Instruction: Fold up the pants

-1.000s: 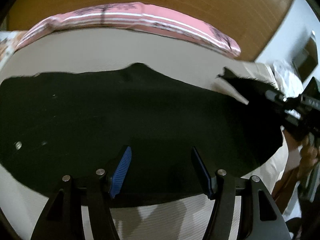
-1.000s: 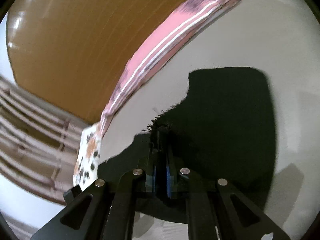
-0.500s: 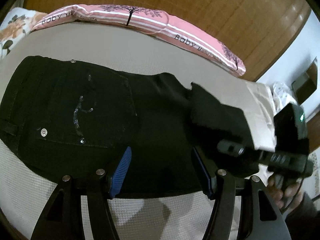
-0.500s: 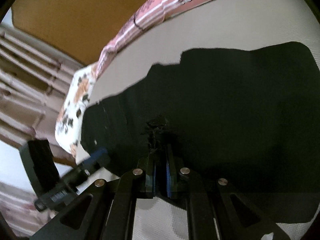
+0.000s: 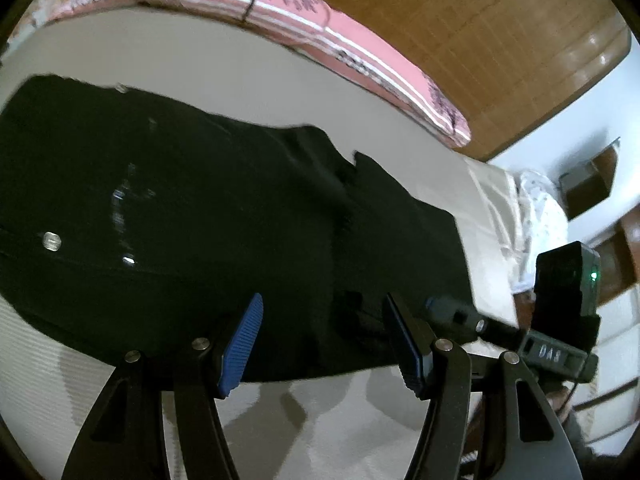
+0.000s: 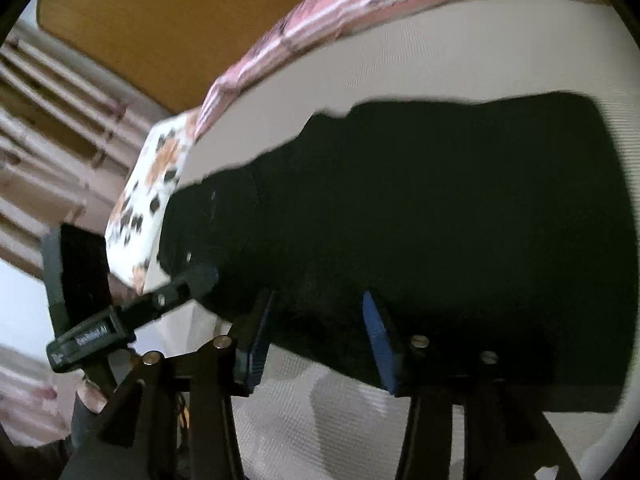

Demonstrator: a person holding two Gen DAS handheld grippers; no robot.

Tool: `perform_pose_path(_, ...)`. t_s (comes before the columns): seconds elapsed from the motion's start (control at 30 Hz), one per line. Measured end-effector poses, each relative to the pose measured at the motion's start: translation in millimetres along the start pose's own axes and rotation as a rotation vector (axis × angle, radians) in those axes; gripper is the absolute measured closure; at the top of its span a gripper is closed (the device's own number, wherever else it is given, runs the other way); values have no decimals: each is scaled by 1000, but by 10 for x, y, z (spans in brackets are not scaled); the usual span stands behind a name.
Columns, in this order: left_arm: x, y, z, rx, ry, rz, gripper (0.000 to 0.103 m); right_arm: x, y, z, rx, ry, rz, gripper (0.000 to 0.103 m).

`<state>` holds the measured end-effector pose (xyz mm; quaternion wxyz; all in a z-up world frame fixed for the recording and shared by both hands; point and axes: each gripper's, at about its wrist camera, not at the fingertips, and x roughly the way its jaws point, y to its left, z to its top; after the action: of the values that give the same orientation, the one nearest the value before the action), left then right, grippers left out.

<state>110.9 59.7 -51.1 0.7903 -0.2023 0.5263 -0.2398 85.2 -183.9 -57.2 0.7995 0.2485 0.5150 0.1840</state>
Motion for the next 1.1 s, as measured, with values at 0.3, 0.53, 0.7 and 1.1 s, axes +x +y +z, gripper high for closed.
perform_pose_path(0.3,353,-11,73,-137,174,-124,41,-500,-483,81,151,-175,-56,56)
perform_pose_path(0.53,547,23,56,-210,245,-119,51,-640,-646,103,201,-224,-41,55)
perform_pose_path(0.7,650,18,45,-252,266,-126,53,-682,-726,115,245,-239,8,55)
perform_pose_path(1.1,894,-163,19,-276,285,-135,91,-735,-741,143,277,-249,45,53)
